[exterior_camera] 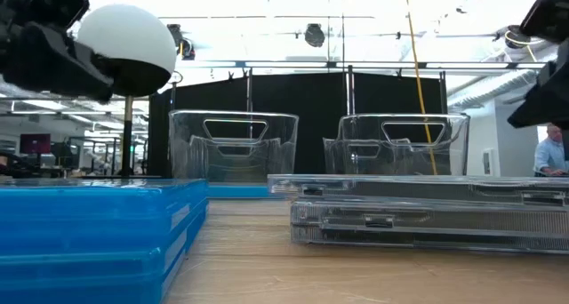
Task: Pick & place jewel cases by type
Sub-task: Put the black cd case into the right transparent bin
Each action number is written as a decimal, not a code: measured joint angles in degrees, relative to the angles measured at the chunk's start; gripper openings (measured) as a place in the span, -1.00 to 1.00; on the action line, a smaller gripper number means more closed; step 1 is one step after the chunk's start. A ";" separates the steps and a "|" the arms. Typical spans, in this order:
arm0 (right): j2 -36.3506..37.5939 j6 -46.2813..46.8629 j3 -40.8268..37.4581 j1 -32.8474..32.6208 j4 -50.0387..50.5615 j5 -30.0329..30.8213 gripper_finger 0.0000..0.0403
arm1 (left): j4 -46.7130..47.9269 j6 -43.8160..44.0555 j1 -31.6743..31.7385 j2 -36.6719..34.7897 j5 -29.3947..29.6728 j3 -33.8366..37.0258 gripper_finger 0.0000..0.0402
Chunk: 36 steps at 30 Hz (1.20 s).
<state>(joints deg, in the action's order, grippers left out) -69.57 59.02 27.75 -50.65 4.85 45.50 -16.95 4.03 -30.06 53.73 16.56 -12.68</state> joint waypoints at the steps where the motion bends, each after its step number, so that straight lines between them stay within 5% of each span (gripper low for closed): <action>1: 0.16 -2.48 0.00 -0.21 -0.04 0.28 -1.00 | 0.16 -0.57 -0.32 3.25 0.18 -2.05 -0.99; 10: 6.37 -18.06 0.00 -0.42 -0.29 13.75 -1.00 | 1.49 -4.51 -0.79 27.00 0.00 -18.95 -0.99; 17: 8.04 -19.63 0.00 -0.40 -0.74 23.73 -1.00 | 4.88 -4.63 -0.18 39.09 -1.52 -32.25 -0.99; 36: 5.37 -29.96 0.00 -0.40 -10.16 24.86 -1.00 | 20.24 -0.25 4.94 56.58 -3.57 -51.82 -1.00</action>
<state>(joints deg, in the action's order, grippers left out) -64.20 29.06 27.75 -51.05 -5.30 70.37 3.29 3.78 -25.12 110.31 12.99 -64.50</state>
